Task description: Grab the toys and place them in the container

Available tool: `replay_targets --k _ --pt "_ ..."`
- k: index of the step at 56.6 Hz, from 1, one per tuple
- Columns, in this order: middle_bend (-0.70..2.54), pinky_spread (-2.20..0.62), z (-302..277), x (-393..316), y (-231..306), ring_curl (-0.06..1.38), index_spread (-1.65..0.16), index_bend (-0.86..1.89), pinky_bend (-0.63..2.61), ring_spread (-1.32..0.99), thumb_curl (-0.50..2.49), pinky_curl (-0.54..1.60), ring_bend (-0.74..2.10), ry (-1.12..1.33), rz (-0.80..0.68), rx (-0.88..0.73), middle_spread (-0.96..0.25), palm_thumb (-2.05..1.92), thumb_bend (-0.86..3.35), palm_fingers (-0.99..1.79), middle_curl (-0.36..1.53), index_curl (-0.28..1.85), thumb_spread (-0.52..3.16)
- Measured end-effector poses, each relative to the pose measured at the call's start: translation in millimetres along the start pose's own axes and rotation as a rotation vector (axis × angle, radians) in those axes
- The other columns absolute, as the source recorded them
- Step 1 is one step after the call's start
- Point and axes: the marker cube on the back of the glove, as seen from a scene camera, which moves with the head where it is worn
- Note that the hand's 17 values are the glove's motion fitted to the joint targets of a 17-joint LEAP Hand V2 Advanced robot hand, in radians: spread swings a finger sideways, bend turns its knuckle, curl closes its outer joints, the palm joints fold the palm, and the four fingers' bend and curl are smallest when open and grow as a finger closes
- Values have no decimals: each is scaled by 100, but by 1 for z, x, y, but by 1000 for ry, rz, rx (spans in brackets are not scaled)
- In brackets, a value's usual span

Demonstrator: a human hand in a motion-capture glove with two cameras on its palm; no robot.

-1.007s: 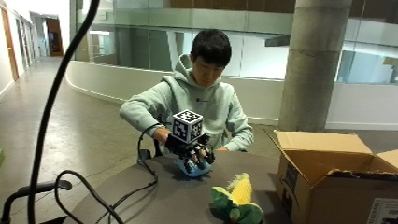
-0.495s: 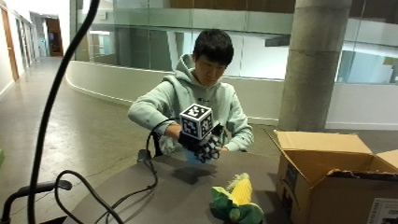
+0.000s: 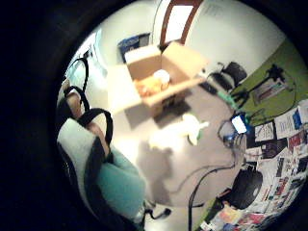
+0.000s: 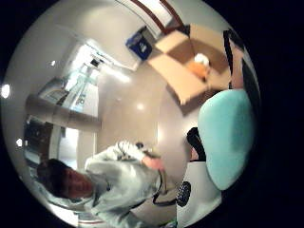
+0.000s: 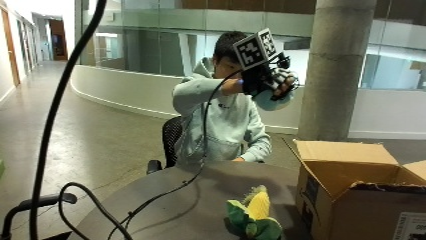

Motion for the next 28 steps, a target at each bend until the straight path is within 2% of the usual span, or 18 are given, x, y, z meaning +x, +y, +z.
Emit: replay_targets --k 7,8,11,13,14,15,16,17,18,19,23,28 --pt "128 -41 4 12 -84 84 -44 86 124 -45 97 70 141 23 91 236 -33 68 24 71 94 101 35" --pt "125 -39 6 15 -91 83 -43 84 122 -45 97 70 138 29 107 253 -32 67 23 62 93 101 34" --pt "123 -38 18 22 -111 83 -42 84 122 -43 98 70 137 42 144 263 -31 64 20 57 93 104 33" --pt "116 -35 30 25 -122 82 -41 78 120 -41 98 69 130 42 160 228 -30 63 18 36 92 104 36" --pt "106 -32 35 27 -127 80 -40 68 118 -40 97 68 125 37 170 198 -29 62 18 10 89 101 41" --pt "102 -29 41 29 -130 80 -39 64 117 -38 97 69 121 29 180 163 -28 59 17 -3 87 100 48" --pt "96 -25 45 31 -132 77 -38 64 115 -37 94 69 109 23 190 129 -26 55 15 -19 84 98 59" --pt "82 -22 49 33 -134 72 -39 58 114 -34 91 67 92 19 199 99 -24 49 11 -51 79 94 65" --pt "70 -19 52 35 -135 69 -39 50 112 -30 86 64 79 18 207 75 -21 38 3 -71 75 89 70" --pt "61 -17 54 37 -136 66 -38 42 109 -27 83 61 70 18 212 58 -19 30 -2 -77 71 85 74" --pt "38 -10 56 42 -133 54 -37 24 94 -20 72 54 43 22 215 43 -13 16 -8 -66 61 74 84" --pt "18 -4 47 51 -121 45 -36 11 80 -14 64 47 22 26 204 68 -8 7 -6 -49 52 63 94"
